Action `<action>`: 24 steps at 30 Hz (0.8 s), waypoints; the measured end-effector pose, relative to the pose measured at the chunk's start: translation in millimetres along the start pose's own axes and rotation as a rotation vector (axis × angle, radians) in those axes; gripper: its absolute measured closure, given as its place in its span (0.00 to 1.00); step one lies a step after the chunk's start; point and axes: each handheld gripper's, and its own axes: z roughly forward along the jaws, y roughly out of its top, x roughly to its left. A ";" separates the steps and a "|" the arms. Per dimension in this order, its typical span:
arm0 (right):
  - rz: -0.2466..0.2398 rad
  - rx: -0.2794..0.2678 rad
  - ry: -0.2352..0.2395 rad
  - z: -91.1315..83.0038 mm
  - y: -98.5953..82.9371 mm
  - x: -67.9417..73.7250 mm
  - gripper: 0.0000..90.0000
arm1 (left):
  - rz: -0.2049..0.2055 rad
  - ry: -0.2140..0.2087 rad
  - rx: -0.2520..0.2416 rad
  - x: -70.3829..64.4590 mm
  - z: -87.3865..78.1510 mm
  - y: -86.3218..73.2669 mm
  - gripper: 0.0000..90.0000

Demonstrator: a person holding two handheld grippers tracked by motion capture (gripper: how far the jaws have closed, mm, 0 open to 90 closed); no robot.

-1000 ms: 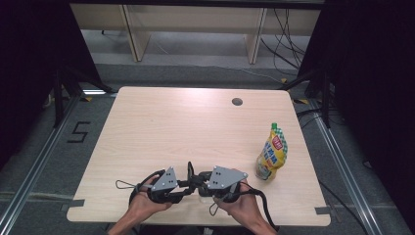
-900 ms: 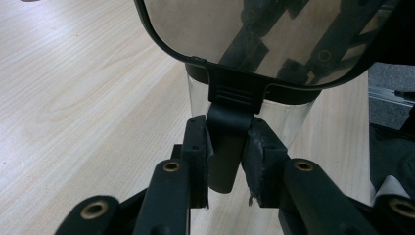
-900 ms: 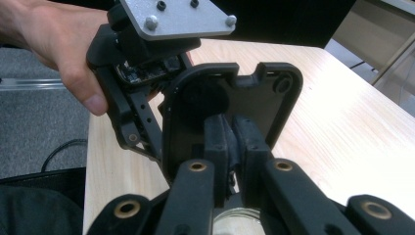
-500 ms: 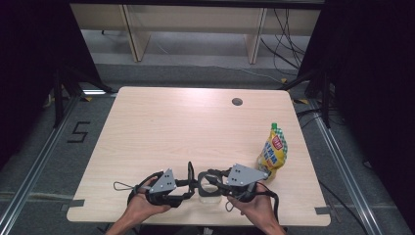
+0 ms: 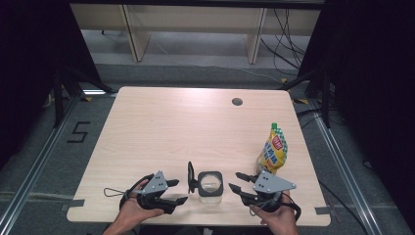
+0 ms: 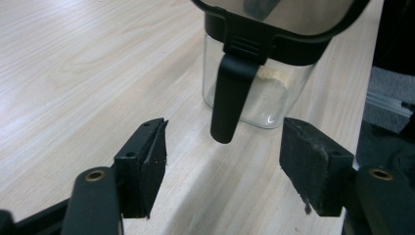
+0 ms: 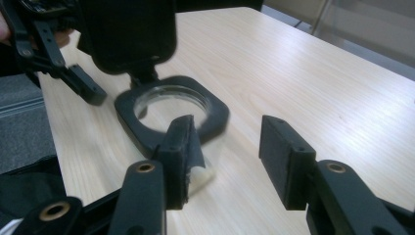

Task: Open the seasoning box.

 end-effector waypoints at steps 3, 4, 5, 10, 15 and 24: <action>0.028 0.007 -0.017 -9.8 -7.3 -3.7 0.59 | -0.026 0.011 0.001 0.3 0.8 -3.1 0.35; 0.046 0.020 -0.042 -14.8 -11.2 -4.3 0.59 | -0.036 0.007 0.003 0.0 1.8 -3.9 0.34; 0.045 0.018 -0.041 -16.9 -13.6 -6.3 0.58 | -0.039 0.012 0.008 0.3 2.9 -5.2 0.33; 0.080 0.035 -0.088 -32.3 -26.5 -13.0 0.52 | -0.046 0.011 0.017 -0.4 6.5 -7.8 0.30; 0.135 0.049 -0.117 -42.2 -38.6 -17.2 0.49 | -0.034 0.018 0.019 -3.1 1.7 -6.8 0.29; 0.247 0.061 -0.188 -59.4 -56.6 -27.7 0.39 | -0.067 0.023 0.008 -9.4 -3.2 -8.2 0.24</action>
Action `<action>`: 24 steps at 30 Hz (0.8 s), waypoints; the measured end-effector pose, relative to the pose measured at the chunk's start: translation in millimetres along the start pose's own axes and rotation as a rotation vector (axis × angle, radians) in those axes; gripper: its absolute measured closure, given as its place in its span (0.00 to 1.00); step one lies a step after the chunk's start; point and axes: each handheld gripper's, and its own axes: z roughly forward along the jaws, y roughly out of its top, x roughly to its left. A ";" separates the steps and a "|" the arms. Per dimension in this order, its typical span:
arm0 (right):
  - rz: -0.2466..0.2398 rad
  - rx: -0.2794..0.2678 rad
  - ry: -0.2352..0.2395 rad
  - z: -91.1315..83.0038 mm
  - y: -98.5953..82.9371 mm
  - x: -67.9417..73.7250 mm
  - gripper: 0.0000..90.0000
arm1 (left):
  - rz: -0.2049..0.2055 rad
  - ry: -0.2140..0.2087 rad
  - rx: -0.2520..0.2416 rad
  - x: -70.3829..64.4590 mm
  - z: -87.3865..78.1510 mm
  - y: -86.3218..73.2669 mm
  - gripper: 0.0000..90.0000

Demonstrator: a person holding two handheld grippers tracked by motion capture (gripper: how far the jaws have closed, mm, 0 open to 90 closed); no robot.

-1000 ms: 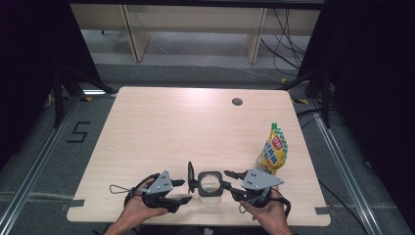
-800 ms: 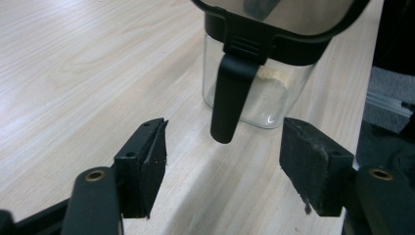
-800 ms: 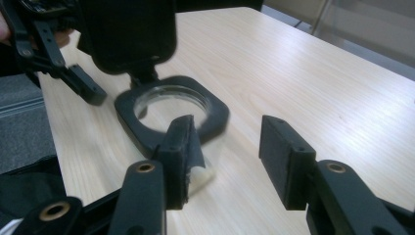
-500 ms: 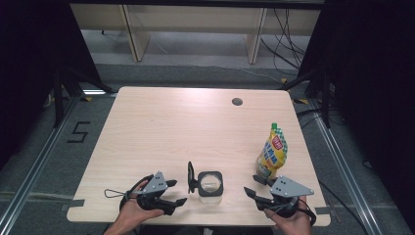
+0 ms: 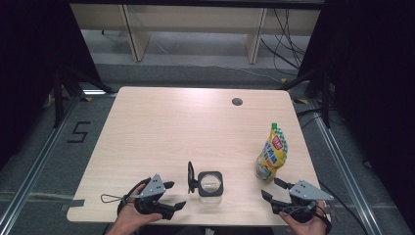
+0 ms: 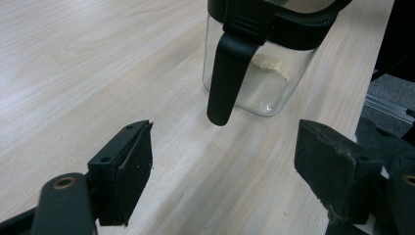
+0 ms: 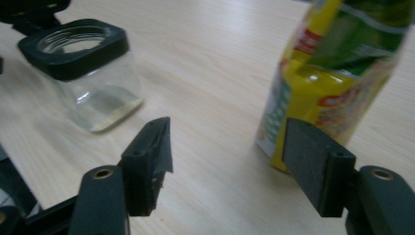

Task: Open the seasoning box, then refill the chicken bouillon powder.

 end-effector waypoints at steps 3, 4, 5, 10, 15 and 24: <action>0.043 0.003 -0.030 -1.1 -2.3 -5.4 0.33 | 0.006 -0.005 0.005 -0.4 1.1 -0.3 0.24; 0.040 0.001 -0.043 -0.5 -3.1 -7.4 0.31 | 0.015 -0.003 0.008 -0.3 1.4 -0.4 0.24; 0.026 0.002 -0.042 -0.1 -3.5 -11.6 0.30 | 0.026 -0.002 0.013 -0.1 1.1 -0.1 0.24; 0.052 0.001 -0.056 1.1 -4.3 -10.9 0.29 | 0.015 0.006 0.014 -0.5 0.3 -0.1 0.24; 0.044 -0.011 -0.066 5.0 -3.2 -13.4 0.25 | 0.027 0.017 0.019 1.1 1.3 -0.6 0.24; 0.023 -0.026 -0.100 15.4 6.1 -14.5 0.22 | 0.020 0.018 0.012 0.8 1.5 -2.2 0.24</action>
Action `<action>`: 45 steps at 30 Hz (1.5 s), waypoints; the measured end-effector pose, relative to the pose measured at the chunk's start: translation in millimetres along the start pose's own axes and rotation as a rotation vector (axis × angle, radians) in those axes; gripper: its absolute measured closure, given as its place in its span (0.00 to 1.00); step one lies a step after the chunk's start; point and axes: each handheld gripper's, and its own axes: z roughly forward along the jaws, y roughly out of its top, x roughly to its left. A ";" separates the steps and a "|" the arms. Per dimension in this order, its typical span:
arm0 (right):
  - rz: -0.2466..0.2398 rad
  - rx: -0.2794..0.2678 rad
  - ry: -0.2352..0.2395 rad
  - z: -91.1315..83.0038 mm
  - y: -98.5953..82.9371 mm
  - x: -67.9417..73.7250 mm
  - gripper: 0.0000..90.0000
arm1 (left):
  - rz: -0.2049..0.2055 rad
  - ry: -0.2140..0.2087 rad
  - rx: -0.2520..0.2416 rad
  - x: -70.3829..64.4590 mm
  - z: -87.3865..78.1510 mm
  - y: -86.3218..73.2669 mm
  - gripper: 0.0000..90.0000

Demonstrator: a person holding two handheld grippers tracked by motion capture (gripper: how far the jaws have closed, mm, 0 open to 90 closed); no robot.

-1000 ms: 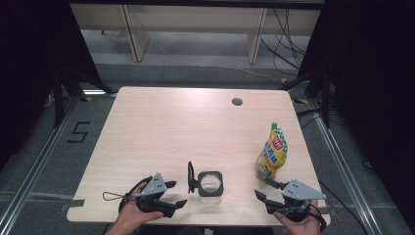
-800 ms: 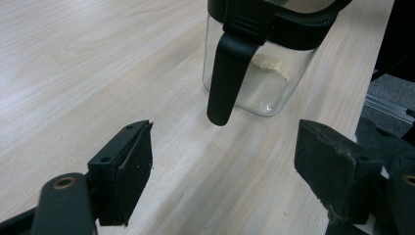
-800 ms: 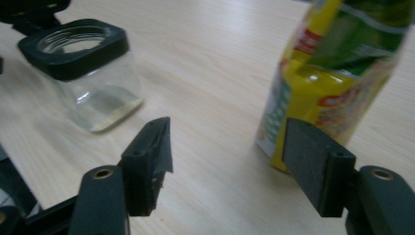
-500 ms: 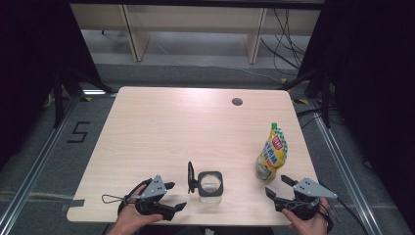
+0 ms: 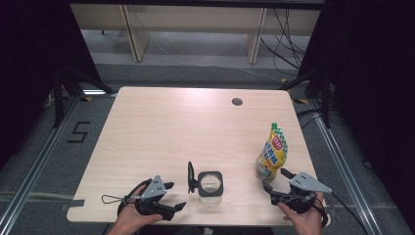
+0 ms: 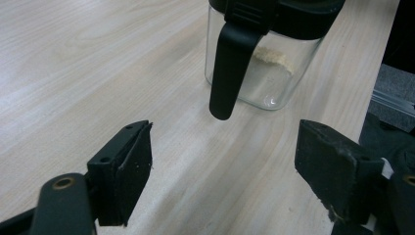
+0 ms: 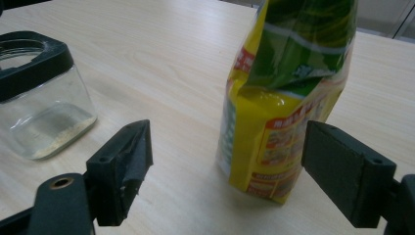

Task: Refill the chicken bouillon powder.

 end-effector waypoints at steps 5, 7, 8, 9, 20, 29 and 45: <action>0.000 -0.013 -0.026 8.6 5.1 -1.7 0.21 | 0.015 0.003 0.025 1.6 0.9 0.2 0.24; 0.002 -0.014 -0.046 12.7 8.5 -5.2 0.22 | 0.006 -0.004 0.006 0.4 2.6 -0.2 0.24; 0.021 -0.014 -0.049 14.2 9.1 -4.8 0.22 | 0.009 -0.005 0.017 0.5 1.7 0.5 0.24; 0.009 -0.027 -0.058 17.6 10.3 -7.7 0.22 | 0.017 -0.004 0.015 0.8 1.7 0.7 0.24; 0.013 -0.055 -0.083 31.4 19.5 -25.9 0.28 | 0.003 -0.003 0.007 0.9 0.5 -0.5 0.24; -0.089 -0.003 0.007 30.8 28.3 -41.5 0.32 | 0.021 -0.020 -0.001 0.5 0.4 0.1 0.27; 0.009 -0.062 -0.003 34.7 18.6 -38.9 0.20 | 0.015 -0.022 -0.018 0.2 -1.6 1.2 0.27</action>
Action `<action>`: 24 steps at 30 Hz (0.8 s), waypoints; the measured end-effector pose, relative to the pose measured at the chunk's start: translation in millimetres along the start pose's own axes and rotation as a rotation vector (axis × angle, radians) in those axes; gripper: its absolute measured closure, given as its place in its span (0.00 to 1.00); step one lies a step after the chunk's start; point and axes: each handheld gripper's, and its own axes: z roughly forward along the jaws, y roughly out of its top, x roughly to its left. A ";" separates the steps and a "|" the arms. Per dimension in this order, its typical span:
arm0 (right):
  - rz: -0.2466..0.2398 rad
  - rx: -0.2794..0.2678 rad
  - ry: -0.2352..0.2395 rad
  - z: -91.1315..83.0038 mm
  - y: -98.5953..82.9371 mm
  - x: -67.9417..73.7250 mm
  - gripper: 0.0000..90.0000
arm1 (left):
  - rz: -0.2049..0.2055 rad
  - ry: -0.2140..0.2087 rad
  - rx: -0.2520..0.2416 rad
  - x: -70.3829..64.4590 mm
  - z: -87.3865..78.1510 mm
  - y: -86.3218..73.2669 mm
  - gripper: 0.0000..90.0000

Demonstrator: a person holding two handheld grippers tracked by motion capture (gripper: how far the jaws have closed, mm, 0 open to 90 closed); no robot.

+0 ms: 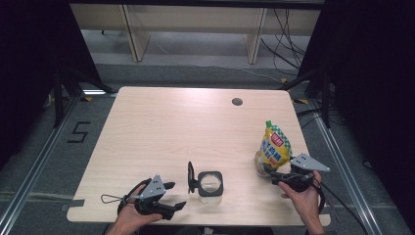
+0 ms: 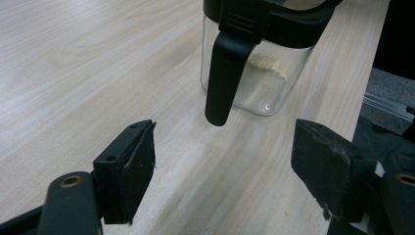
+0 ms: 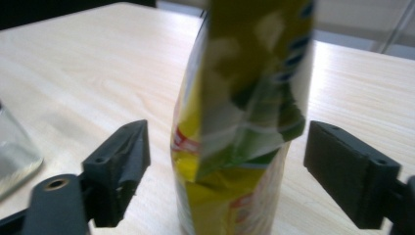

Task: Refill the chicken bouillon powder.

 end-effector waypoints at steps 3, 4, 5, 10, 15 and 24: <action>0.016 -0.043 -0.026 5.5 -2.9 3.5 0.16 | -0.045 -0.033 -0.021 2.0 0.0 -1.0 0.27; 0.055 -0.043 -0.028 5.8 -3.3 6.7 0.17 | -0.057 -0.026 -0.028 1.6 0.2 -1.1 0.27; 0.045 -0.037 -0.020 7.4 -3.6 6.4 0.17 | -0.050 -0.024 -0.018 2.1 -0.8 -0.7 0.27; 0.037 -0.068 -0.054 12.8 -5.7 7.5 0.17 | -0.059 -0.027 -0.019 1.5 0.7 -1.0 0.26; 0.002 -0.099 -0.061 20.3 -5.3 4.8 0.19 | -0.033 -0.026 -0.011 3.6 0.0 -0.7 0.27; -0.029 -0.097 -0.047 20.6 -2.9 -3.3 0.32 | -0.067 -0.029 -0.018 0.7 0.6 -1.3 0.27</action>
